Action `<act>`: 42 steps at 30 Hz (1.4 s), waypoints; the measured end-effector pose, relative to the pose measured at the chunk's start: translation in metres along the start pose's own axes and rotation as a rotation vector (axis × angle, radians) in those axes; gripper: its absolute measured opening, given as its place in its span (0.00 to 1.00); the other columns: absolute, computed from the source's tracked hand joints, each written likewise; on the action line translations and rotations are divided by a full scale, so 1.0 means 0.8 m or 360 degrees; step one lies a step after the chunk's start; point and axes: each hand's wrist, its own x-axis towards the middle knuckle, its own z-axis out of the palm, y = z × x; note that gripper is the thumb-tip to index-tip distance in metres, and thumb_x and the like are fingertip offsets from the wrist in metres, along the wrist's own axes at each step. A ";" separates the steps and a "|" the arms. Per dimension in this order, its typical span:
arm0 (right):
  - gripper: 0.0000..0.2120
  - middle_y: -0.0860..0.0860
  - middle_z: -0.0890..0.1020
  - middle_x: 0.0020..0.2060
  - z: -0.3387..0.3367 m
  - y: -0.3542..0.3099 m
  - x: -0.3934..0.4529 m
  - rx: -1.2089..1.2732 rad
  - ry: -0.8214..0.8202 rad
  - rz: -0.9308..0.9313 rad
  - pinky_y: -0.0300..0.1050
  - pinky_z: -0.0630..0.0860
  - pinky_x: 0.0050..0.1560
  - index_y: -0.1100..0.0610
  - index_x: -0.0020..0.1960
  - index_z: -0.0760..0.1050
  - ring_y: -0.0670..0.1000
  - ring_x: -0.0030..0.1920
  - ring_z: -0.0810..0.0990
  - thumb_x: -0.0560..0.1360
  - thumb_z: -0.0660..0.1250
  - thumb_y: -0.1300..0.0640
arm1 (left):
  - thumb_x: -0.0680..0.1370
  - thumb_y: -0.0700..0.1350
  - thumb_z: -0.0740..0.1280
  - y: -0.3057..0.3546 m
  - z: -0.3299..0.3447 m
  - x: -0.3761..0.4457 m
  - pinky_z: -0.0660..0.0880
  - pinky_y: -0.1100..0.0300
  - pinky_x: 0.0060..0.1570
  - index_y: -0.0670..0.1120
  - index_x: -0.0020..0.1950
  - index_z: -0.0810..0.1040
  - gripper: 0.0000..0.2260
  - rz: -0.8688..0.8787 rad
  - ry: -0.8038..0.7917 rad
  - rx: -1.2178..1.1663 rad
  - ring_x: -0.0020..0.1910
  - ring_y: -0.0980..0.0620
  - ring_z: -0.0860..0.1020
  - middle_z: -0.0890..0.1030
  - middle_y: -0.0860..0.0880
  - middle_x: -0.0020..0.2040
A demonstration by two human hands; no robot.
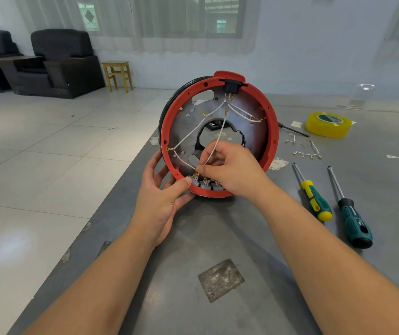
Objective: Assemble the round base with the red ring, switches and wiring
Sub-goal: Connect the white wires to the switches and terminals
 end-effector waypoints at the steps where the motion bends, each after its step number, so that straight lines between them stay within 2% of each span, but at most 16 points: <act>1: 0.08 0.46 0.87 0.39 0.000 0.000 0.000 0.0001 0.0000 -0.0001 0.41 0.82 0.48 0.49 0.44 0.80 0.44 0.40 0.85 0.73 0.76 0.61 | 0.68 0.32 0.80 0.000 0.000 0.000 0.84 0.39 0.52 0.55 0.76 0.71 0.40 -0.0005 0.0002 0.0004 0.62 0.42 0.84 0.79 0.46 0.70; 4: 0.08 0.46 0.87 0.39 -0.001 0.000 0.000 0.0007 0.0005 0.0000 0.44 0.83 0.50 0.49 0.44 0.80 0.45 0.41 0.86 0.72 0.76 0.61 | 0.66 0.34 0.81 0.000 0.001 0.001 0.84 0.39 0.52 0.56 0.75 0.72 0.42 -0.0023 0.0006 0.0007 0.63 0.41 0.84 0.79 0.46 0.70; 11: 0.08 0.47 0.87 0.40 0.000 -0.002 -0.001 0.0051 0.0013 0.0016 0.47 0.83 0.52 0.51 0.44 0.80 0.47 0.42 0.86 0.73 0.76 0.62 | 0.69 0.33 0.80 0.000 0.000 0.001 0.84 0.39 0.53 0.57 0.76 0.71 0.40 -0.0018 0.0003 -0.0006 0.63 0.42 0.84 0.79 0.47 0.70; 21: 0.08 0.47 0.87 0.40 -0.002 0.000 0.000 0.0049 -0.0008 0.0017 0.45 0.83 0.51 0.50 0.43 0.80 0.45 0.41 0.86 0.73 0.76 0.61 | 0.72 0.30 0.78 0.000 0.000 0.000 0.84 0.39 0.53 0.56 0.76 0.71 0.38 0.0000 -0.0006 -0.0011 0.63 0.42 0.84 0.79 0.47 0.69; 25: 0.08 0.48 0.87 0.40 -0.003 0.001 0.001 0.0047 -0.0015 0.0022 0.48 0.83 0.52 0.50 0.43 0.81 0.47 0.43 0.86 0.72 0.76 0.62 | 0.70 0.32 0.79 0.001 0.001 0.000 0.84 0.39 0.53 0.56 0.76 0.71 0.39 -0.0007 -0.0003 0.0009 0.63 0.42 0.84 0.78 0.46 0.71; 29: 0.07 0.48 0.87 0.40 -0.005 -0.002 0.001 0.0041 -0.0055 0.0051 0.48 0.83 0.53 0.51 0.43 0.82 0.46 0.43 0.86 0.72 0.76 0.62 | 0.68 0.34 0.80 0.002 0.002 0.000 0.84 0.39 0.53 0.57 0.76 0.71 0.41 -0.0010 0.0006 0.0040 0.63 0.43 0.84 0.78 0.47 0.71; 36: 0.05 0.49 0.87 0.38 -0.010 -0.008 0.001 0.0071 -0.0101 0.0153 0.53 0.84 0.54 0.52 0.45 0.83 0.48 0.42 0.87 0.72 0.76 0.61 | 0.68 0.33 0.79 0.001 0.002 0.000 0.84 0.39 0.53 0.57 0.76 0.70 0.41 -0.0007 0.0013 0.0042 0.62 0.43 0.84 0.78 0.47 0.71; 42: 0.07 0.49 0.87 0.37 -0.002 -0.007 -0.001 0.0057 -0.0035 0.0151 0.50 0.85 0.50 0.52 0.42 0.82 0.47 0.39 0.86 0.70 0.77 0.62 | 0.73 0.28 0.76 -0.001 0.002 0.000 0.84 0.40 0.52 0.56 0.76 0.71 0.38 0.0018 0.0008 0.0038 0.62 0.43 0.84 0.78 0.47 0.70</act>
